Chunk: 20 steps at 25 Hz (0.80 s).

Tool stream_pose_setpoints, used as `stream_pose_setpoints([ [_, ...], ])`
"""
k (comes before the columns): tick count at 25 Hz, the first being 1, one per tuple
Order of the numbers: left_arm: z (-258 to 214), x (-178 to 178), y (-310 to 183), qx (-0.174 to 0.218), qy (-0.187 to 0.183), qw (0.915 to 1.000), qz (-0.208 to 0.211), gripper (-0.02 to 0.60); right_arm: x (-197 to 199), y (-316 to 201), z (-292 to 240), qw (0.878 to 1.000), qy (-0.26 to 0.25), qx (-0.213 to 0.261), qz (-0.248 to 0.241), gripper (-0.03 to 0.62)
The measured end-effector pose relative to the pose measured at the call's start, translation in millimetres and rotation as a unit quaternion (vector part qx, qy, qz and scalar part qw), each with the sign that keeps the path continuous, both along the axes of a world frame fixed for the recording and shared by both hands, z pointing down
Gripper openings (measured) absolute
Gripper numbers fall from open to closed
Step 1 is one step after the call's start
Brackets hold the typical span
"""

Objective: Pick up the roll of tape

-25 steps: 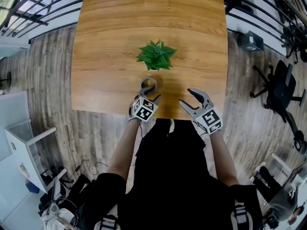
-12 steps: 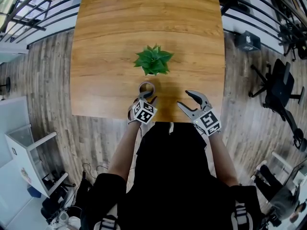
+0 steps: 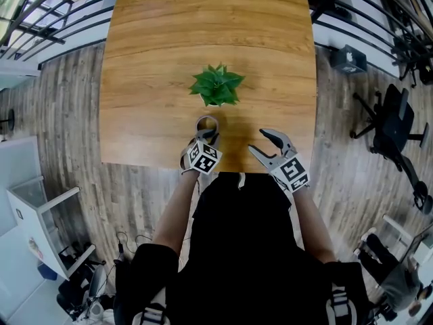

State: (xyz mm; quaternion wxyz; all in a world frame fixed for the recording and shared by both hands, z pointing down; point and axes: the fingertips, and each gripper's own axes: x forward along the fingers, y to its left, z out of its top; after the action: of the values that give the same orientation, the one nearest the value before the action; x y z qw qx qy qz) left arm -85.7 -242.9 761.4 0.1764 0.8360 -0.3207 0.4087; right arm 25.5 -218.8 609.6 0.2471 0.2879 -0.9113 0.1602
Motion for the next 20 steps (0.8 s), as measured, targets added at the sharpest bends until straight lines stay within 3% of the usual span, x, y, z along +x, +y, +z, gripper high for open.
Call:
stream_pose_setpoints([
  [15, -1, 0, 6, 0.003, -0.009, 1.0, -0.001, 0.06, 2, 9, 0, 1.0, 0.0, 0.007, 0.0, 0.242],
  [20, -9, -5, 8, -0.002, 0.015, 0.9996, -0.024, 0.058, 0, 10, -1, 1.0, -0.003, 0.007, -0.007, 0.244],
])
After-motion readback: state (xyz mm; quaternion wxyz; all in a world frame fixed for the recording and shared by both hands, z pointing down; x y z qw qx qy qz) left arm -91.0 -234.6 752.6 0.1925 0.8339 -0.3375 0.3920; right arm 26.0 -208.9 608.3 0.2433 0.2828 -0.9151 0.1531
